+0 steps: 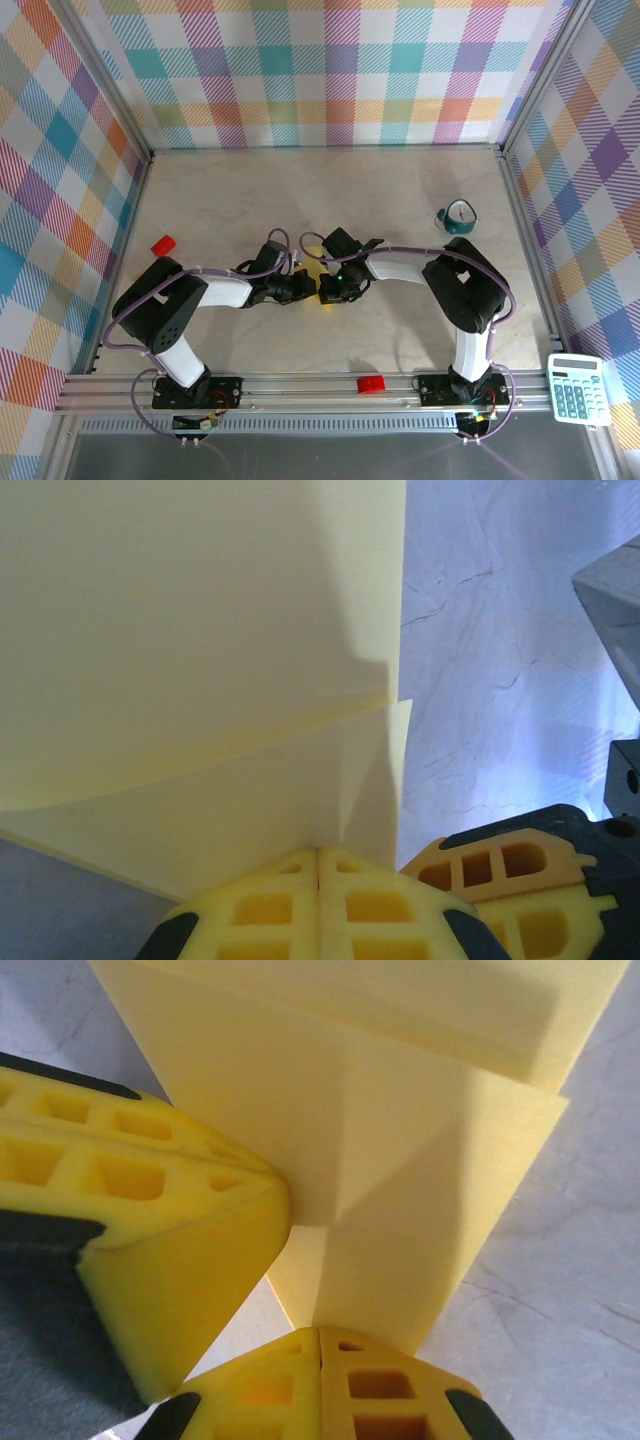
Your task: Fold a paper plane with a square sheet of paper (fold left side to right side)
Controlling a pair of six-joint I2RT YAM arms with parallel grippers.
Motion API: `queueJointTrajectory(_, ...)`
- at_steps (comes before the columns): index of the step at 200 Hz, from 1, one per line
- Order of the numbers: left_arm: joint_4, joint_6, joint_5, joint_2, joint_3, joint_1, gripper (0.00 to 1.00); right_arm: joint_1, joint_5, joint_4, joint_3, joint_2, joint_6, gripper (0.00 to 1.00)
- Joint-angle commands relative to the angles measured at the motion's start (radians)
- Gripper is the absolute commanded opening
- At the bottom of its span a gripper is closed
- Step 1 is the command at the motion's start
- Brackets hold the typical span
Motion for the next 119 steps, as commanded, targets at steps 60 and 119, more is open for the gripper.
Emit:
queueJointTrajectory(60, -0.087, 0.006, -0.076, 0.014, -0.009, 0.046, 0.00, 0.016, 0.156, -0.153, -0.055, 0.108, -0.025, 0.00)
queueJointTrajectory(119, -0.083, 0.073, -0.063, 0.048, 0.015, 0.161, 0.00, 0.016, 0.157, -0.152, -0.057, 0.106, -0.025, 0.00)
